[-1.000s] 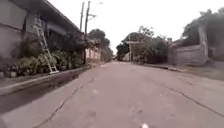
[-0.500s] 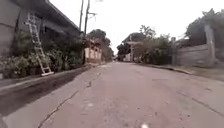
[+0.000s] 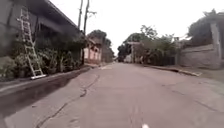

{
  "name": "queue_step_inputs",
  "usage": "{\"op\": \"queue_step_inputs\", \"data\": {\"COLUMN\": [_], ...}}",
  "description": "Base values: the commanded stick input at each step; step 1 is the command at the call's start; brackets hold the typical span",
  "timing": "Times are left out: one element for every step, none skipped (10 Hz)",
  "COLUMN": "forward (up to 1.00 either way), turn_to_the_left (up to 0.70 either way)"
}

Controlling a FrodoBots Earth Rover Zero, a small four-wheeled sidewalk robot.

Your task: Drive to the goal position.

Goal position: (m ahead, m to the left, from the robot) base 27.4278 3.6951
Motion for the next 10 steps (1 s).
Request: {"op": "queue_step_inputs", "data": {"forward": [1.0, 1.0, 1.0, 1.0, 1.0, 1.0, 1.0, 1.0, 1.0, 1.0], "turn_to_the_left": [0.0, -0.04, -0.31, -0.17, -0.01, 0.0, 0.0, 0.0, 0.0, 0.0]}}
